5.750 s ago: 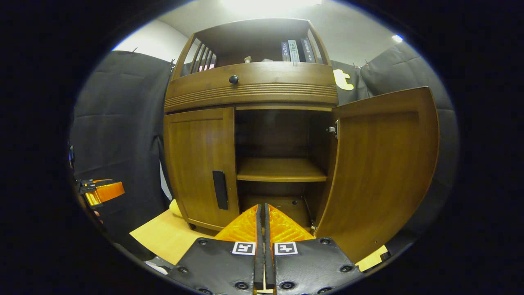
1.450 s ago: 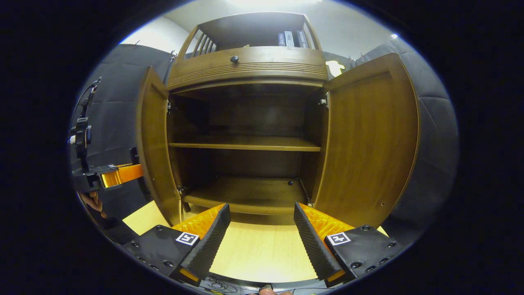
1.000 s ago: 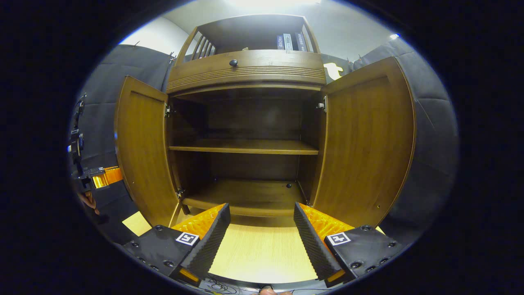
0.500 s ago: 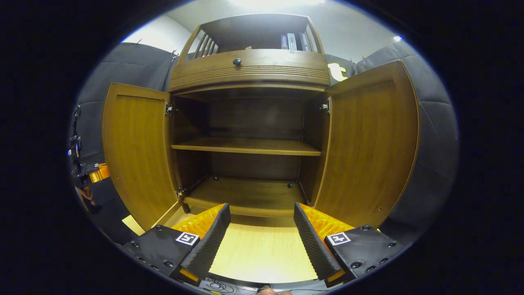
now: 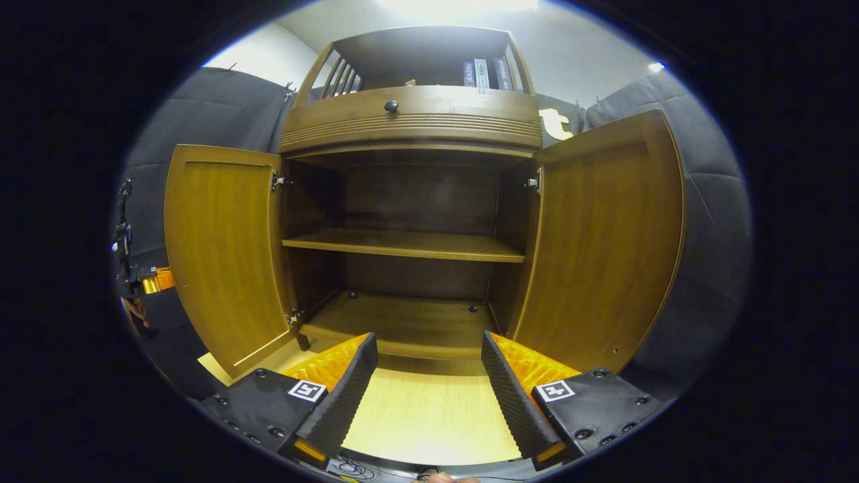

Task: Open the right door of the double-door shoe cabinet with the right hand, and open the left door with the left hand.

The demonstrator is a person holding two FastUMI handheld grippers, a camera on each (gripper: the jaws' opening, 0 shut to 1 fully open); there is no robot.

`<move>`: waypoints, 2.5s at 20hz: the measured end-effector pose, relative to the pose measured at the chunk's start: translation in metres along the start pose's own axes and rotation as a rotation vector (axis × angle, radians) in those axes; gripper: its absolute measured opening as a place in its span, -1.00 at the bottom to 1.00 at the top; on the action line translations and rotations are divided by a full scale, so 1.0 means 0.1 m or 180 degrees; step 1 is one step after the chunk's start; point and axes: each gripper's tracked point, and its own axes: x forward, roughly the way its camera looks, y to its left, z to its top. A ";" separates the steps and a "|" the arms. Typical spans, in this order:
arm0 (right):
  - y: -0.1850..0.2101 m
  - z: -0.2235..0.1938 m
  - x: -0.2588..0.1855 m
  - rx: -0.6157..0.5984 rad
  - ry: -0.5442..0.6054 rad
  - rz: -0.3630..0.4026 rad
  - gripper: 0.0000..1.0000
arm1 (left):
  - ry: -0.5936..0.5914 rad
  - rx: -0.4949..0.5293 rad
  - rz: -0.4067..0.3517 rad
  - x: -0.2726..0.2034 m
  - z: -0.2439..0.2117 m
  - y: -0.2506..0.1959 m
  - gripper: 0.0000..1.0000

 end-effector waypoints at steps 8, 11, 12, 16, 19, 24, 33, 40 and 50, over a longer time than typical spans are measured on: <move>-0.09 0.08 -0.04 0.0001 -0.0068 -0.0035 0.93 | -0.0122 -0.0032 0.0149 -0.41 0.19 -0.01 -0.96; -0.17 0.09 -0.08 0.0006 -0.0075 -0.0073 0.93 | -0.0259 -0.0053 0.0267 -0.63 0.45 -0.08 -0.96; -0.20 0.10 -0.10 0.0012 -0.0072 -0.0091 0.93 | -0.0318 -0.0027 0.0313 -0.69 0.56 -0.11 -0.95; -0.36 0.20 -0.20 0.0077 -0.0141 -0.0219 0.93 | -0.0431 -0.0057 0.0510 -0.86 0.89 -0.21 -0.98; -0.55 0.31 -0.27 0.0039 -0.0167 -0.0356 0.92 | -0.0442 -0.0130 0.0696 -0.97 1.01 -0.23 -0.96; -0.77 0.51 -0.43 0.0059 -0.0274 -0.0535 0.92 | -0.0381 -0.0282 0.0779 -0.88 1.09 -0.55 -0.07; -0.83 0.63 -0.71 0.0161 -0.0249 -0.0575 0.92 | -0.0417 -0.0129 0.0744 -0.71 1.10 -1.11 0.84; -0.86 0.62 -0.68 0.0181 -0.0254 -0.0595 0.92 | -0.0227 -0.0343 0.0594 -0.43 0.90 -1.29 0.89; -0.76 0.75 -0.53 0.0176 -0.0340 -0.0418 0.92 | -0.0256 -0.0261 0.0726 -0.38 0.91 -1.17 0.84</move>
